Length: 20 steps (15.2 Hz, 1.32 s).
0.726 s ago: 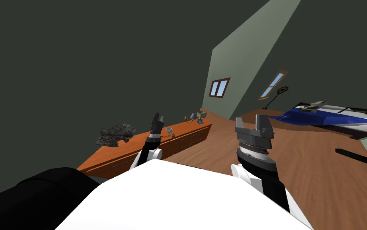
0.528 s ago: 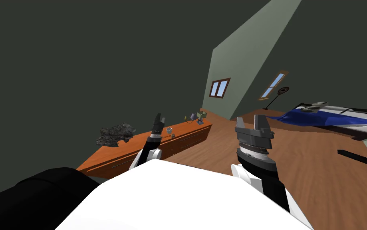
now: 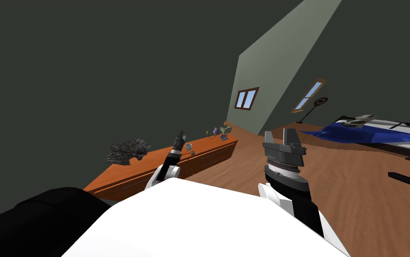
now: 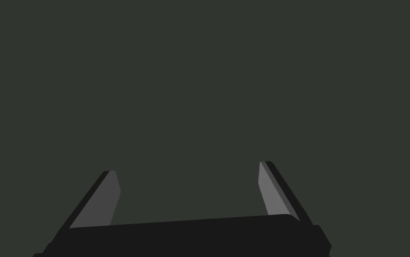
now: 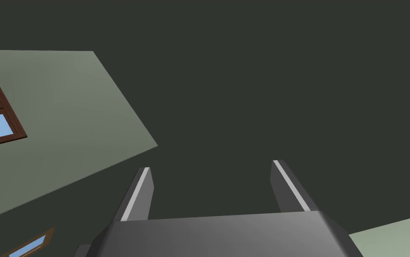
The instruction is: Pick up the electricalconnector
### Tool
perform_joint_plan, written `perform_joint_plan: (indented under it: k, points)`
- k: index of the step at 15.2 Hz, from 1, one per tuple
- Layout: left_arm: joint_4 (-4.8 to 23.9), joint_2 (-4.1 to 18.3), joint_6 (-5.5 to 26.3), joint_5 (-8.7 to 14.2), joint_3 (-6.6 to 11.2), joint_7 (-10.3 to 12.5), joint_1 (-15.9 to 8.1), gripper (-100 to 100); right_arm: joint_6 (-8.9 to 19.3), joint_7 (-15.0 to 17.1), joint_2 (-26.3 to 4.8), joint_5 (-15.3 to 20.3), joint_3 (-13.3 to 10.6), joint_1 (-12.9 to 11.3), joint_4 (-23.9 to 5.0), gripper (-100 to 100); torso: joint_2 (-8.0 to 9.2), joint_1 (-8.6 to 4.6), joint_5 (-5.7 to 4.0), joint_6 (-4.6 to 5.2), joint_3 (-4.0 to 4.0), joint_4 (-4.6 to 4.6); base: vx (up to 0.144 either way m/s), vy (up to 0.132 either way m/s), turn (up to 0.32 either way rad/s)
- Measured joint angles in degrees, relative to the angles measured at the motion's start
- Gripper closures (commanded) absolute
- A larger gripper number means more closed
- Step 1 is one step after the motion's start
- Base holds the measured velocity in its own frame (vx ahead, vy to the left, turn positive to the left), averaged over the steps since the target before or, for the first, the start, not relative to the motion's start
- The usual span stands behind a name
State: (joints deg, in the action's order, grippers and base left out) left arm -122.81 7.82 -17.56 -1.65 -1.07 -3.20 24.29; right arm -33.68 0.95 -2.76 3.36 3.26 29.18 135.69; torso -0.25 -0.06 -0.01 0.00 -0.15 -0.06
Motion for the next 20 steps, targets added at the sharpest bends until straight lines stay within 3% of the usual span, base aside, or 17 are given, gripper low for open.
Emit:
perform_joint_plan:
  k: [2,8,14,18,20]
  points:
    - [2.6,0.5,1.7,0.4,0.86,0.3,-1.5,-100,0.0,0.0,0.0,0.0,0.0,0.0,0.0,0,-0.04,-0.01,0.0,-0.01,-0.02,-0.01,0.066,-0.023,0.026]
    - [8.1,0.9,5.4,1.1,2.29,1.0,-2.5,-100,0.0,0.0,0.0,0.0,0.0,0.0,0.0,0,-0.04,0.02,0.0,-0.01,-0.03,-0.01,0.064,-0.019,0.024]
    - [14.7,0.8,8.5,1.7,3.82,1.5,-5.1,-100,0.0,0.0,0.0,0.0,0.0,0.0,0.0,0,-0.04,-0.02,-0.01,-0.01,-0.02,-0.01,0.053,-0.021,0.027]
    - [19.8,1.0,10.4,2.4,4.99,2.1,-6.4,-100,0.0,0.0,0.0,0.0,0.0,0.0,0.0,0,-0.07,-0.01,0.0,-0.01,-0.04,-0.02,0.066,-0.024,0.03]
    - [23.4,0.3,12.2,2.4,5.71,2.1,-8.3,-100,0.0,0.0,0.0,0.0,0.0,0.0,0.0,0,-0.12,-0.08,-0.01,-0.01,-0.07,-0.02,0.087,-0.045,0.034]
